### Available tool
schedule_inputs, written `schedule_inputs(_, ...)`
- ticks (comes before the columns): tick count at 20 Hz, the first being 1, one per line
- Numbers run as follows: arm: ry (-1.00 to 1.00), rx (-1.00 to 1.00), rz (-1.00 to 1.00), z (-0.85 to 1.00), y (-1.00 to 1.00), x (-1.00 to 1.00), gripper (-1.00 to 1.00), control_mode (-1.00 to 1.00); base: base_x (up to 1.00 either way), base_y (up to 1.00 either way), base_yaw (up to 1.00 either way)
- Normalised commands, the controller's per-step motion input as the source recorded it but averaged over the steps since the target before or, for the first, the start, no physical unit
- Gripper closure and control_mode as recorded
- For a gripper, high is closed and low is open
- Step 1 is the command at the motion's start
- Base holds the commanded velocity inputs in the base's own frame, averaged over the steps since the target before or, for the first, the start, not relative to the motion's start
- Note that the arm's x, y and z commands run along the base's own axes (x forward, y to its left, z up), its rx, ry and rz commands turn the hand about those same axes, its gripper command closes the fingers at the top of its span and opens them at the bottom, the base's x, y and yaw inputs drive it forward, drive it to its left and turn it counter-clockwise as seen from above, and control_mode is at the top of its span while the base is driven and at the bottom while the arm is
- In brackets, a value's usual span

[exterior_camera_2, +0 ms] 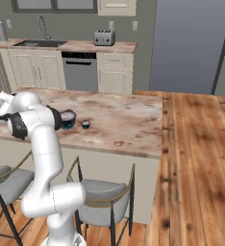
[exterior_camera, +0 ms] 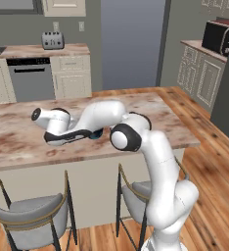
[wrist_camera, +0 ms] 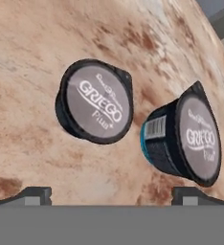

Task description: Stack the yogurt containers by placing the smaller containers on top of the larger containers.

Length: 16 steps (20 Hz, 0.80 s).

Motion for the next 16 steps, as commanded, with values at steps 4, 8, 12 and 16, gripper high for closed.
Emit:
schedule_inputs(4, 0.00, 0.00, 0.07, -0.11, 0.00, 0.28, -1.00, -1.00, 0.00, 0.00, 0.00)
schedule_inputs(8, 0.00, 0.00, 0.06, -0.14, 0.00, 0.32, -1.00, -1.00, 0.00, 0.00, 0.00)
schedule_inputs(12, 0.02, 0.00, 0.04, -0.18, 0.02, 0.35, -1.00, -1.00, 0.00, 0.00, 0.00)
schedule_inputs(16, 0.07, -0.01, 0.00, -0.26, 0.18, 0.29, -1.00, -1.00, 0.00, 0.00, 0.00)
